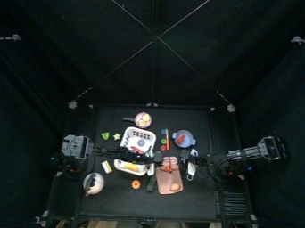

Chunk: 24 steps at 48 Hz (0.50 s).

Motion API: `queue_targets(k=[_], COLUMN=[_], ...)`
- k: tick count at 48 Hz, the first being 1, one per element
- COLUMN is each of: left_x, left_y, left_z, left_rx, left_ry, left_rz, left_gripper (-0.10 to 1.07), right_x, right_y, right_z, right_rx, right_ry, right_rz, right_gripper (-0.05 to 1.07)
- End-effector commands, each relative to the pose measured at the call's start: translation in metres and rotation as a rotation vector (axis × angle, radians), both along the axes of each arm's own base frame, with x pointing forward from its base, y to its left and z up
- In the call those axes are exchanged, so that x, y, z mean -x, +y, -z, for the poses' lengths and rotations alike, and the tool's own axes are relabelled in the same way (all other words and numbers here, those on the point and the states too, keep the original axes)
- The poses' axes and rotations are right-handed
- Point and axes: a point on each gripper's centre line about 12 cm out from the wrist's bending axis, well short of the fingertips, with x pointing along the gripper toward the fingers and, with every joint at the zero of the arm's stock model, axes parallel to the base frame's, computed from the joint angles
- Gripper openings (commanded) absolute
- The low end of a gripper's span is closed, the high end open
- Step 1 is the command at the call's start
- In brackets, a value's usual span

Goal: Cut carrot

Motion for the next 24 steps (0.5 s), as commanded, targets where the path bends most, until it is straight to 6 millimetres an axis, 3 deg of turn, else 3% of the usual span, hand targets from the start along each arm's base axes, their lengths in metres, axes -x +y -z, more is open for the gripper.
queue_targets(k=[1,24], left_x=[0.0051,0.0069], left_y=[-0.0045,-0.0051], left_z=[0.0041,0.0084], left_rx=[0.005,0.006], left_ry=[0.032,0.066], left_rz=[0.01,0.014], left_gripper=[0.4,0.4], right_x=[0.0016,-0.0012], right_y=[-0.0064,-0.0055], right_z=[0.0018,0.0074], right_rx=[-0.009,-0.015], right_ry=[0.011,0.019], right_rz=[0.041,0.039], right_gripper=[0.35,0.35])
